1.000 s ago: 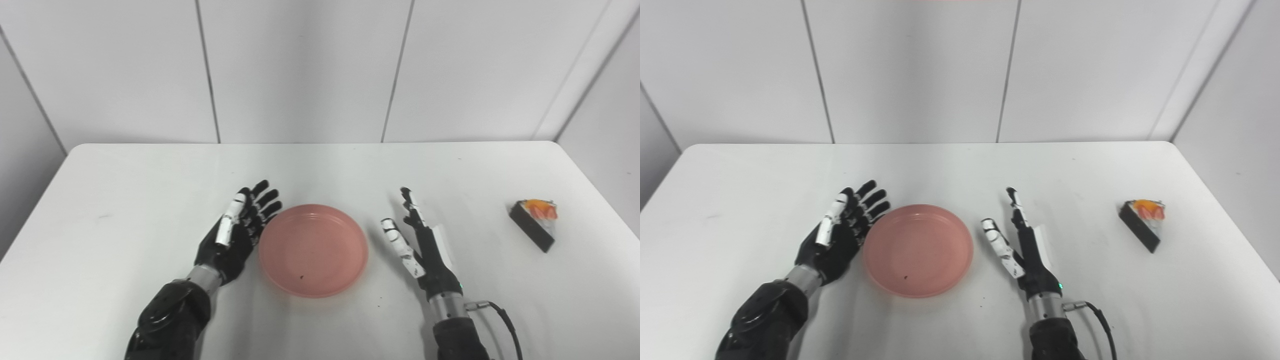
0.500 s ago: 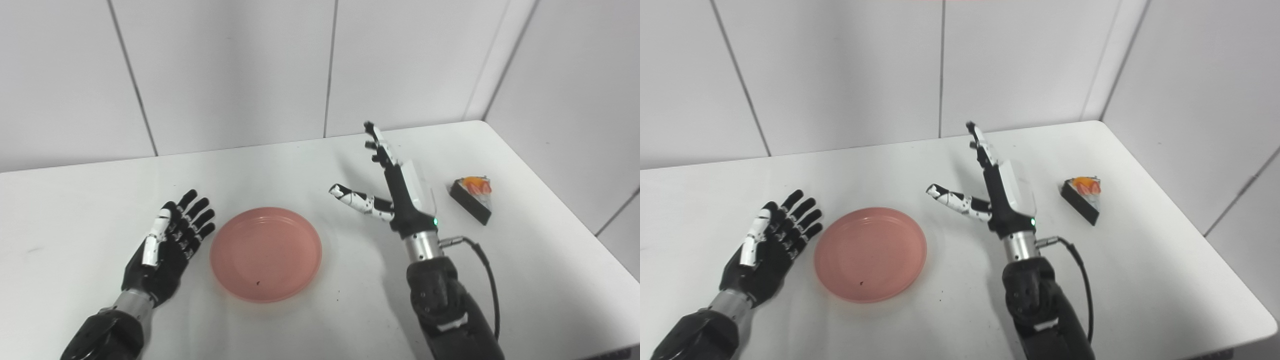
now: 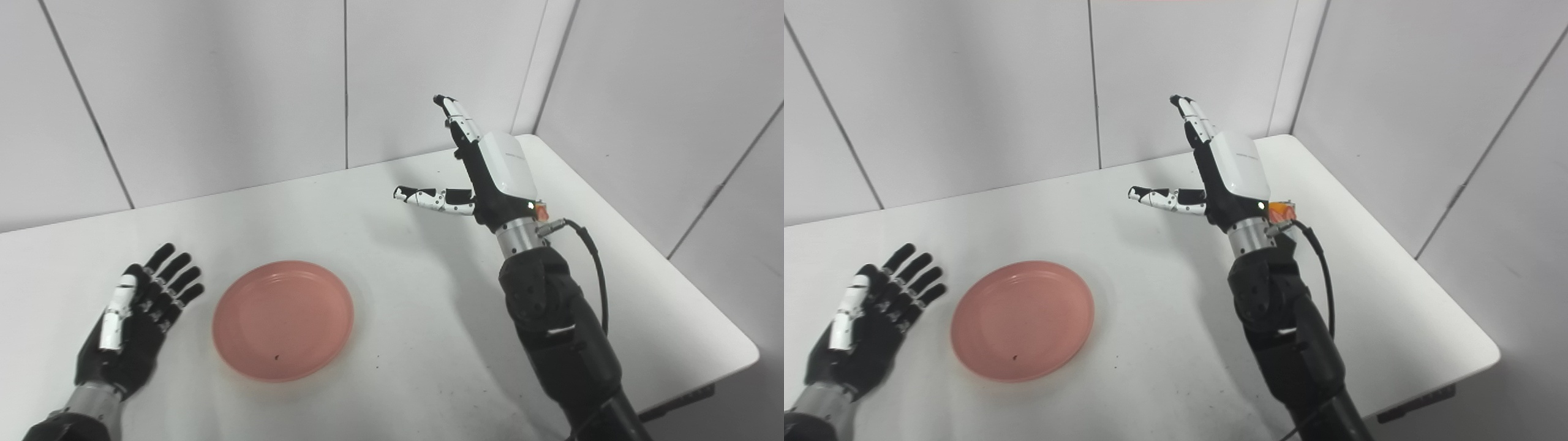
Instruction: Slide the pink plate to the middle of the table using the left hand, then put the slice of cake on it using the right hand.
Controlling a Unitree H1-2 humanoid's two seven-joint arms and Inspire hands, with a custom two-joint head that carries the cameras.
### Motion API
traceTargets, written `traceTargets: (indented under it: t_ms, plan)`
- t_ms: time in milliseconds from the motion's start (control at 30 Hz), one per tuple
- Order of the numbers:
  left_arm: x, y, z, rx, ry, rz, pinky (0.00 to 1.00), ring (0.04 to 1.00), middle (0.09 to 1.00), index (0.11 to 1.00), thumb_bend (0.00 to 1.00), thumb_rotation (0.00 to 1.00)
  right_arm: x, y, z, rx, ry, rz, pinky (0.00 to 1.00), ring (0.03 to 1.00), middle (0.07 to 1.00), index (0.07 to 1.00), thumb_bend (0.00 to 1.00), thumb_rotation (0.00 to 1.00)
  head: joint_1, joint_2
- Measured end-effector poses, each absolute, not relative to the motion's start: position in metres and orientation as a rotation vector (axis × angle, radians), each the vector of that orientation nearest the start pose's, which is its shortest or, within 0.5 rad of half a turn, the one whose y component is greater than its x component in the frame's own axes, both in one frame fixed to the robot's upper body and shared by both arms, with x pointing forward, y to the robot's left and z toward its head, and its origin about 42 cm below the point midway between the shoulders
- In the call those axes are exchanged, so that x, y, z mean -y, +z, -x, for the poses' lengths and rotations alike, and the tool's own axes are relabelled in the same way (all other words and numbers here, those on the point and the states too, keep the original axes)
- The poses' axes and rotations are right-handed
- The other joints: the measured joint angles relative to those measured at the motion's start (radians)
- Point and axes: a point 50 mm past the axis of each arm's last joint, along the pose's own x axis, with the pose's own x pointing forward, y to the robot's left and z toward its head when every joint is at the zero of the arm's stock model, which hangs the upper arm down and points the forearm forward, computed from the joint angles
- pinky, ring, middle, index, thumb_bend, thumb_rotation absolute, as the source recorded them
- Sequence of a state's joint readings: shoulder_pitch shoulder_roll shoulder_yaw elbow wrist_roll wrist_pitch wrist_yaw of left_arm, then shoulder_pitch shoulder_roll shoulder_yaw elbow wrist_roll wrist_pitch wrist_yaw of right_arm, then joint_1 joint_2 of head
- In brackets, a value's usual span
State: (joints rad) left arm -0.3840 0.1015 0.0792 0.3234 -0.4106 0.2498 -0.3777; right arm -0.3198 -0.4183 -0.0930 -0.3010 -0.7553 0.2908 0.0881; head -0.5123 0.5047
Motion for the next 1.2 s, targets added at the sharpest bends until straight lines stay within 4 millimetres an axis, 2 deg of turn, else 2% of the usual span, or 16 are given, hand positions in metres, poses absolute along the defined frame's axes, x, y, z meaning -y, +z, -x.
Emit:
traceTargets:
  t_ms: [200,333,667,800,967,1100,1200]
  plan:
    - [-0.221,0.128,-0.405,-0.129,-0.416,0.355,0.84,0.857,0.875,0.875,0.43,0.91,0.363,0.311,-0.341,0.164,-0.391,1.2,0.65,0.862,0.931,0.934,0.9,0.55,-0.006,0.0]
    - [-0.223,0.126,-0.409,-0.136,-0.416,0.36,0.81,0.831,0.854,0.849,0.45,0.86,0.372,0.318,-0.337,0.122,-0.439,1.239,0.58,0.827,0.923,0.929,0.92,0.53,-0.018,-0.002]
    - [-0.227,0.125,-0.411,-0.122,-0.409,0.383,0.81,0.842,0.866,0.857,0.45,0.86,0.4,0.323,-0.33,-0.022,-0.531,1.311,0.54,0.813,0.919,0.918,0.9,0.53,-0.029,0.002]
    - [-0.229,0.125,-0.411,-0.122,-0.41,0.38,0.82,0.844,0.868,0.858,0.45,0.86,0.408,0.318,-0.332,-0.099,-0.529,1.342,0.54,0.813,0.918,0.909,0.92,0.55,-0.032,0.002]
    - [-0.231,0.124,-0.412,-0.123,-0.408,0.389,0.82,0.851,0.872,0.864,0.45,0.85,0.416,0.312,-0.337,-0.162,-0.512,1.334,0.56,0.804,0.891,0.883,0.93,0.52,-0.035,0.006]
    - [-0.233,0.125,-0.412,-0.12,-0.408,0.396,0.82,0.848,0.87,0.861,0.45,0.84,0.424,0.298,-0.344,-0.216,-0.475,1.299,0.59,0.808,0.885,0.874,0.92,0.51,-0.035,0.009]
    - [-0.233,0.125,-0.412,-0.119,-0.409,0.399,0.82,0.848,0.872,0.861,0.45,0.85,0.428,0.286,-0.352,-0.249,-0.441,1.283,0.61,0.82,0.881,0.868,0.93,0.54,-0.029,0.017]
